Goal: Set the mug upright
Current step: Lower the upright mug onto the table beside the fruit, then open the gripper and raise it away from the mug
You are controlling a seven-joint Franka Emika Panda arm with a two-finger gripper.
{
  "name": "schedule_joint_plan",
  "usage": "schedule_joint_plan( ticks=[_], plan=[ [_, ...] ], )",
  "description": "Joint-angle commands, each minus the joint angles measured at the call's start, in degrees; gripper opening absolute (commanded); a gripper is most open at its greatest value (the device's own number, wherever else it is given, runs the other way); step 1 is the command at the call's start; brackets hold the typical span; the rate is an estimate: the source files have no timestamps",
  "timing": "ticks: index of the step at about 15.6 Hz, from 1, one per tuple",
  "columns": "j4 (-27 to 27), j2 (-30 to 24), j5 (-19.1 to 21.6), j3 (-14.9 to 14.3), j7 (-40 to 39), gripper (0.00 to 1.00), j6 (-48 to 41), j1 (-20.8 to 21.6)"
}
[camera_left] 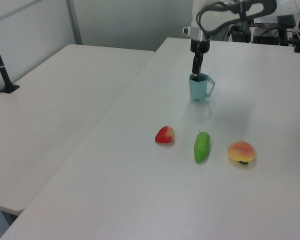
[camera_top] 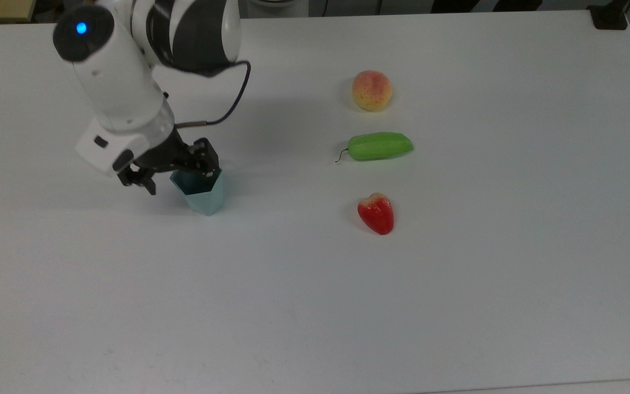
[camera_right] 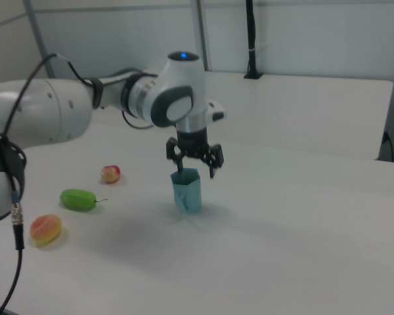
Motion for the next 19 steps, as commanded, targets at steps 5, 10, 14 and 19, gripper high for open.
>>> schedule_joint_plan(
  ticks=[5,10,14,19],
  plan=[
    [-3.87,-21.17,0.14,0.17,11.55,1.00,-14.41,0.43],
    [-6.58,-31.90,0.59,6.74,23.15,1.00,-27.45,-0.45],
    [-9.75,-35.52,0.50,13.70,33.88,1.00,-28.07,-2.56],
    [-14.33,-37.02,-0.20,12.04,26.53,1.00,-21.84,0.51]
  ],
)
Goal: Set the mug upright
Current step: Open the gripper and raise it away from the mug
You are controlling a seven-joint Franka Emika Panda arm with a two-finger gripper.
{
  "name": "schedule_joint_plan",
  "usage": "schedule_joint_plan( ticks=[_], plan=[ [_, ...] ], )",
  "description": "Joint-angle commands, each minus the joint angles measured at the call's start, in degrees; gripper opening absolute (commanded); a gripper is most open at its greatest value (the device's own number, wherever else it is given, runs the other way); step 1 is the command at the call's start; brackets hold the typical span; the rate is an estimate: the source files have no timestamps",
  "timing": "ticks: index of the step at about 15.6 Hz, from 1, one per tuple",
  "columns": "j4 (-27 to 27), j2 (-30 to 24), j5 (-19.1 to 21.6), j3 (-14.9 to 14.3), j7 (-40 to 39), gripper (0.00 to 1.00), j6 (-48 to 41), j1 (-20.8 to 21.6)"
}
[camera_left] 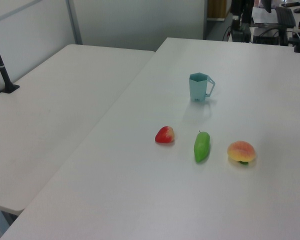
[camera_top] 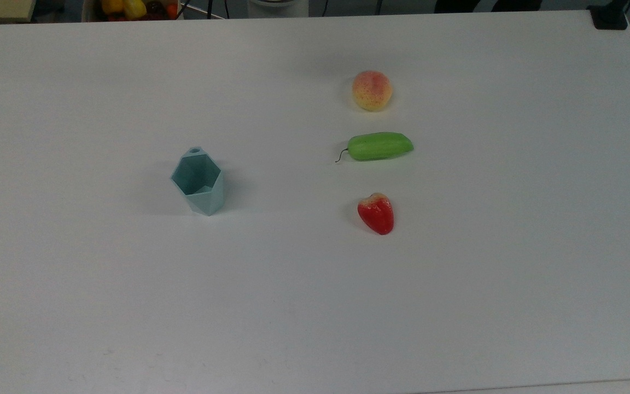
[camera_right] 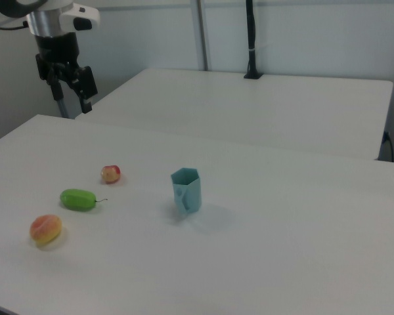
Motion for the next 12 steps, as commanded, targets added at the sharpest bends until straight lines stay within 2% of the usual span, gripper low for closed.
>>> schedule_joint_plan(
  ticks=[1,3,6,8,12],
  plan=[
    [-4.69,-1.90,-0.57,-3.46,-7.77,1.00,5.99,2.83],
    [-5.13,-1.81,-0.57,-6.46,-12.09,1.00,8.36,4.68],
    [-5.75,-1.72,-1.01,-6.73,-13.60,1.00,10.04,4.69],
    [-6.10,-1.72,-3.28,-6.73,-13.42,1.00,10.22,4.78],
    [-6.10,-1.81,-3.56,-6.73,-13.42,1.00,10.04,4.78]
  ],
)
